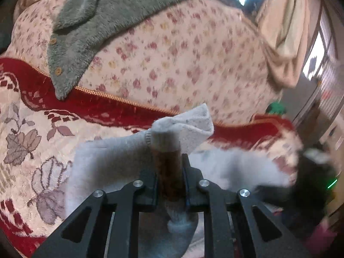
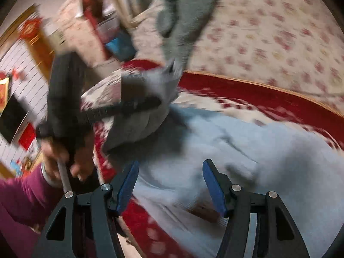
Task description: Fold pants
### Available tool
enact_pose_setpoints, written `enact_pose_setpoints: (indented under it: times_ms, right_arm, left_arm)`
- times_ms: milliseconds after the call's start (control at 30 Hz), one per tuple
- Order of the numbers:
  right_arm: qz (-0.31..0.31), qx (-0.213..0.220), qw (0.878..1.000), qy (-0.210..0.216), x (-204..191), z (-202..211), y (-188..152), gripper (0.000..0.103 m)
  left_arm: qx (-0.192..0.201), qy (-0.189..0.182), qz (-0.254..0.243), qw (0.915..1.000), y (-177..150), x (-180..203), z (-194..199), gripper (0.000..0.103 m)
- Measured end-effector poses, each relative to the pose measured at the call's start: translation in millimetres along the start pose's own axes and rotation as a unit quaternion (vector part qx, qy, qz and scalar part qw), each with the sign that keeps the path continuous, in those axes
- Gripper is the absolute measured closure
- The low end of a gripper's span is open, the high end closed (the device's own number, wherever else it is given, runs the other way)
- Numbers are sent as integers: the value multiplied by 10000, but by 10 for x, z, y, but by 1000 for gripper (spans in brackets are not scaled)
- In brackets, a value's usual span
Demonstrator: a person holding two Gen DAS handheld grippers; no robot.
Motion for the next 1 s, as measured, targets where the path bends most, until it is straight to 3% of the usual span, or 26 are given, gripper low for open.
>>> enact_pose_setpoints:
  times_ms: [67,133,267,367,633,767,900,1000]
  right_arm:
    - [161,-143,9998,13,-85,-228,21,36]
    - [273,-343,9990,8,-129,-498,47,37]
    - [392,-756,9962,-166,-95,-1048,-20,50]
    - [288,-530,9982,70,-176,-1255,105,51]
    - [16,-450,9947,920,-370,-1739,397,50]
    - [-401,-342,9933,1027,-278,-1489,389,50]
    - [-414,-96,9971,632,-89,-927,243,47]
    - [-346,80,9990,278,54,-568,208,37]
  left_arm:
    - [94,-156,174,9997,125,-63,200,87]
    - [225,-297,254,9990,195,-94,385,96]
    - [470,-207,202,9985,289,-169,642,95]
    - [417,-227,313,9984,281,-250,640,95]
    - [359,-186,413,9983,264,-325,523,95]
    - [346,-241,378,9984,251,-290,520,95]
    - [190,-350,212,9990,126,-156,434,96]
    - [112,-338,81,9993,6,-63,361,96]
Point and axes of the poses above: each gripper's, at about its wrist camera, not at the fingertips, and z roughly against the way its jaws point, x to its right, y to its top, the point moved 8 cm from there along -z, roughly the way its jaws point, and after that the axes turned 8 degrees about z, right-handed, at the moved point
